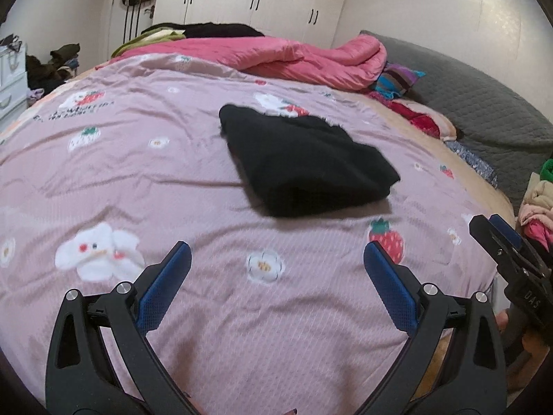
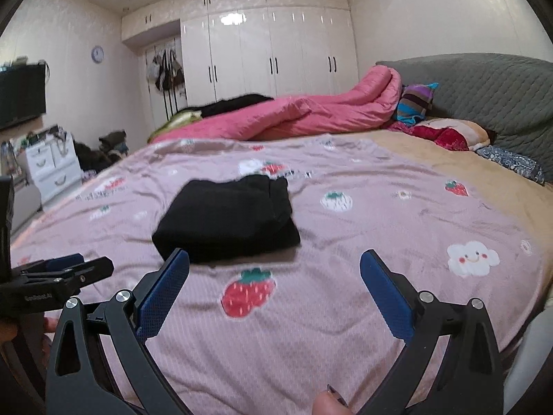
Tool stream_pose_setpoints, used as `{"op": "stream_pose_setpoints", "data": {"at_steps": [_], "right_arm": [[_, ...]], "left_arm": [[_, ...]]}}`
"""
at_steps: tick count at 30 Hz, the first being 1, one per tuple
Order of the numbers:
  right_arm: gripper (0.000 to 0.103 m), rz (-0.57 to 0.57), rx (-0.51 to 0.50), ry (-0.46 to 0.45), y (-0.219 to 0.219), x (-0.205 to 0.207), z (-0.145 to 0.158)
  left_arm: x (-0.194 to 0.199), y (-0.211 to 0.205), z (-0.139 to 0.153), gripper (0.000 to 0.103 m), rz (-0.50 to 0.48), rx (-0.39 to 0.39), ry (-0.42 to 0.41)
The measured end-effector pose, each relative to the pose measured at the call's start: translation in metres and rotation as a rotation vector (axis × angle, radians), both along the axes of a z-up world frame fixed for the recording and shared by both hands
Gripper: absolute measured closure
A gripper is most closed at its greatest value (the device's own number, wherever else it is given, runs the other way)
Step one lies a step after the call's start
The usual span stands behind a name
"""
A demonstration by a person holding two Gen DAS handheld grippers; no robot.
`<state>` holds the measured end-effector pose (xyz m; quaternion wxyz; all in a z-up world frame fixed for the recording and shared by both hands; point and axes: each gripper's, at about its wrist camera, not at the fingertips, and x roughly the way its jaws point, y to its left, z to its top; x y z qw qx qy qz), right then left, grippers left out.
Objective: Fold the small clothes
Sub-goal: 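Pull both open tools back from the folded sweater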
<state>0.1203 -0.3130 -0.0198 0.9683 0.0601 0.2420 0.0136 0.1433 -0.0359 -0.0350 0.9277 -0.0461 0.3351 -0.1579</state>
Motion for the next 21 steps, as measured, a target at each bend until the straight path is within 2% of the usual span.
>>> {"op": "stream_pose_setpoints", "data": {"at_steps": [2,5,7,17,21], "right_arm": [[0.004,-0.004,0.002,0.031,0.0,0.001,-0.005],[0.004,-0.028,0.001,0.125,-0.001,0.008,-0.016],[0.004,-0.023,0.015,0.149,-0.002,0.007,-0.022],[0.004,-0.025,0.013,0.174,-0.002,0.005,-0.025],[0.004,-0.018,0.009,0.186,-0.002,0.006,-0.027]], "left_arm": [[0.0,0.0,-0.006,0.009,0.006,0.02,0.011],[0.0,0.001,-0.014,0.009,0.01,0.022,0.031],[0.002,0.002,-0.016,0.009,0.008,0.02,0.042],[0.006,0.004,-0.023,0.009,0.029,0.045,0.07],[0.008,0.003,-0.024,0.009,0.054,0.085,0.074]]}}
